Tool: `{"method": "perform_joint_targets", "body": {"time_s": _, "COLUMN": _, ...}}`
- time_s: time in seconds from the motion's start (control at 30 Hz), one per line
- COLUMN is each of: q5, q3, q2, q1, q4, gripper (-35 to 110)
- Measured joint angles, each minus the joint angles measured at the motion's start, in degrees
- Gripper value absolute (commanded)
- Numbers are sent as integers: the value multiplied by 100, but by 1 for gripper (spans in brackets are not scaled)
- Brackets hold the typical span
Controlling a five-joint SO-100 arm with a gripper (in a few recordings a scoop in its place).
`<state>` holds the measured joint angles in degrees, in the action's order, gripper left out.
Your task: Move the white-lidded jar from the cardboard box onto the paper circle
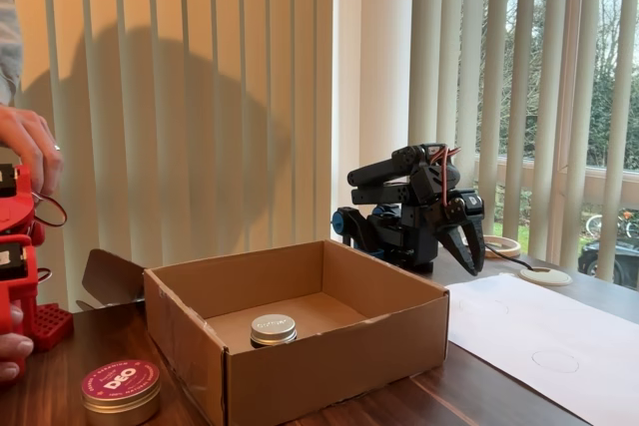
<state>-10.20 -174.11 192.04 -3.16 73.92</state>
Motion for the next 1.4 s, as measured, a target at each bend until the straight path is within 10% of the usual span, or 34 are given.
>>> {"method": "perform_joint_targets", "body": {"time_s": 0.2, "q5": 0, "q3": 0, "q2": 0, "q1": -9, "q4": 0, "gripper": 29}}
{"method": "perform_joint_targets", "body": {"time_s": 0.53, "q5": -492, "q3": 0, "q2": 0, "q1": 185, "q4": -202, "gripper": 33}}
{"method": "perform_joint_targets", "body": {"time_s": 1.4, "q5": -6899, "q3": 4025, "q2": -4869, "q1": 3384, "q4": -4702, "gripper": 28}}
